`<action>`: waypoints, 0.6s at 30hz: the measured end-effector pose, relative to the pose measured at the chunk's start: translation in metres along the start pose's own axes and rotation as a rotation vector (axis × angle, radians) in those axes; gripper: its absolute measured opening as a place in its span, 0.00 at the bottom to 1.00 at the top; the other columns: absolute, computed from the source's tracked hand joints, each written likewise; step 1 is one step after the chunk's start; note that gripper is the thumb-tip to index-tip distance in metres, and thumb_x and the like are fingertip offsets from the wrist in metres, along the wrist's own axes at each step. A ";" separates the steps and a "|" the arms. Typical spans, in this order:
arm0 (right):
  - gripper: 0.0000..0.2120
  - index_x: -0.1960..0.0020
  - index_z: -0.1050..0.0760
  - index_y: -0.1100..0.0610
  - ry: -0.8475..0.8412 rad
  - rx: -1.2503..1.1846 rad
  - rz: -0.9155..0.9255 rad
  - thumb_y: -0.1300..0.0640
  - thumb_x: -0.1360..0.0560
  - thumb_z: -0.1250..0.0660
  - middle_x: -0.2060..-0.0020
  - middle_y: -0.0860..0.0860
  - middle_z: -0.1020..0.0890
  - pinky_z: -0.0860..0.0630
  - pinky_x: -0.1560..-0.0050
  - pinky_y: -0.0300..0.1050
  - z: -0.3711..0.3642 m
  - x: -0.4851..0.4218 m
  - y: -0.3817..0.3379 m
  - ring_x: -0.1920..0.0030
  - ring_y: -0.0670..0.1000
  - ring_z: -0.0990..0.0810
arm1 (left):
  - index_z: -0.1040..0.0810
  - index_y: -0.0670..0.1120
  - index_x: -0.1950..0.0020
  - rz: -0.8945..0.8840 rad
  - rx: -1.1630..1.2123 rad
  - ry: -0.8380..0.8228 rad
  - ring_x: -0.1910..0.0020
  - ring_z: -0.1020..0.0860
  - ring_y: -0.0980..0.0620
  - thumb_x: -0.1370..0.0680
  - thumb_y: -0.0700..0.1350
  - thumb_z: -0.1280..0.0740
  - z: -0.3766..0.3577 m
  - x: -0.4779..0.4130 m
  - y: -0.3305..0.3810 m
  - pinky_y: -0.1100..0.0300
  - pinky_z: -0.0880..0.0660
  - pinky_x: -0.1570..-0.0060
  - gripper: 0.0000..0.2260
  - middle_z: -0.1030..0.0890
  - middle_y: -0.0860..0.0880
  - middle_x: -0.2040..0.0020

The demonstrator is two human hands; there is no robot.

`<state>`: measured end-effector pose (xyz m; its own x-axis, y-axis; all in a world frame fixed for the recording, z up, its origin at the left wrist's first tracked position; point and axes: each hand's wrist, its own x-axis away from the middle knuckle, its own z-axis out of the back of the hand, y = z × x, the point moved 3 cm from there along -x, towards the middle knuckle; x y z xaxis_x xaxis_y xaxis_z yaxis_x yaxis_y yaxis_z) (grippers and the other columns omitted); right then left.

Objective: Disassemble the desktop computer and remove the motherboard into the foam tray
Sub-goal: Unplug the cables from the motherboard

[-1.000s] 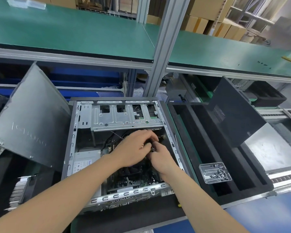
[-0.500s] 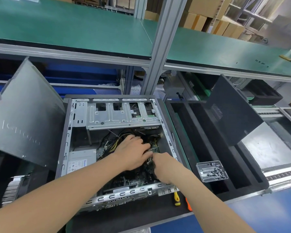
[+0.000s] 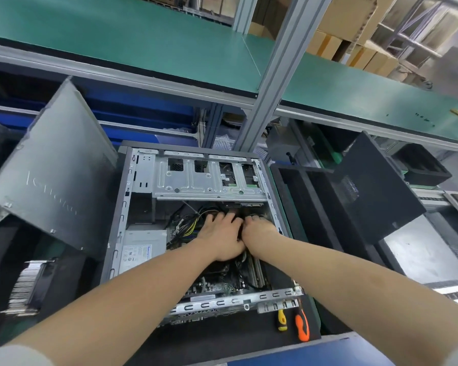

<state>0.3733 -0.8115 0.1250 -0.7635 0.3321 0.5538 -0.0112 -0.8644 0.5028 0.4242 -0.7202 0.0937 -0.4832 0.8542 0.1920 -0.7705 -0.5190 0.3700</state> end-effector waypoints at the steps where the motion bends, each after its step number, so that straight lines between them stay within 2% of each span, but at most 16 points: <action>1: 0.31 0.20 0.41 0.65 0.004 0.024 -0.010 0.56 0.18 0.35 0.26 0.62 0.35 0.34 0.25 0.53 -0.001 -0.003 -0.001 0.25 0.61 0.35 | 0.30 0.47 0.28 0.000 -0.006 -0.007 0.32 0.31 0.41 0.23 0.60 0.42 -0.001 -0.001 -0.001 0.43 0.38 0.34 0.27 0.28 0.45 0.31; 4: 0.30 0.20 0.41 0.64 0.018 0.105 -0.027 0.55 0.17 0.36 0.26 0.60 0.34 0.34 0.26 0.51 -0.007 -0.012 -0.005 0.25 0.59 0.34 | 0.27 0.44 0.30 0.028 -0.032 -0.046 0.32 0.31 0.42 0.22 0.60 0.45 -0.001 -0.003 -0.004 0.42 0.39 0.33 0.28 0.27 0.45 0.30; 8: 0.24 0.22 0.36 0.60 0.050 0.197 -0.036 0.54 0.16 0.39 0.29 0.58 0.30 0.32 0.31 0.49 -0.009 -0.023 -0.007 0.29 0.57 0.31 | 0.30 0.43 0.27 0.059 0.006 -0.030 0.29 0.33 0.42 0.21 0.57 0.43 0.003 0.000 -0.002 0.40 0.41 0.29 0.28 0.34 0.42 0.24; 12: 0.16 0.30 0.27 0.57 0.064 0.077 -0.072 0.60 0.16 0.40 0.33 0.53 0.22 0.25 0.40 0.46 -0.002 -0.033 -0.008 0.33 0.53 0.22 | 0.33 0.42 0.26 0.070 0.085 -0.031 0.28 0.35 0.39 0.21 0.52 0.41 0.005 0.002 -0.003 0.40 0.41 0.27 0.25 0.37 0.41 0.24; 16: 0.16 0.29 0.27 0.57 0.097 -0.059 -0.070 0.61 0.16 0.40 0.31 0.54 0.22 0.24 0.38 0.50 0.002 -0.044 -0.007 0.32 0.55 0.23 | 0.34 0.42 0.25 0.095 0.115 -0.042 0.27 0.36 0.39 0.21 0.54 0.42 0.006 0.004 -0.005 0.41 0.40 0.26 0.27 0.39 0.41 0.21; 18: 0.18 0.27 0.29 0.58 0.098 -0.050 -0.085 0.62 0.16 0.42 0.30 0.56 0.24 0.25 0.36 0.53 0.001 -0.049 -0.004 0.30 0.57 0.24 | 0.32 0.42 0.26 0.106 0.103 -0.033 0.28 0.34 0.39 0.21 0.57 0.42 0.005 0.004 -0.005 0.42 0.39 0.27 0.28 0.38 0.42 0.22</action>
<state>0.4110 -0.8239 0.0961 -0.8179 0.3682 0.4421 -0.1084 -0.8532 0.5101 0.4280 -0.7137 0.0973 -0.5447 0.7959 0.2641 -0.6679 -0.6022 0.4374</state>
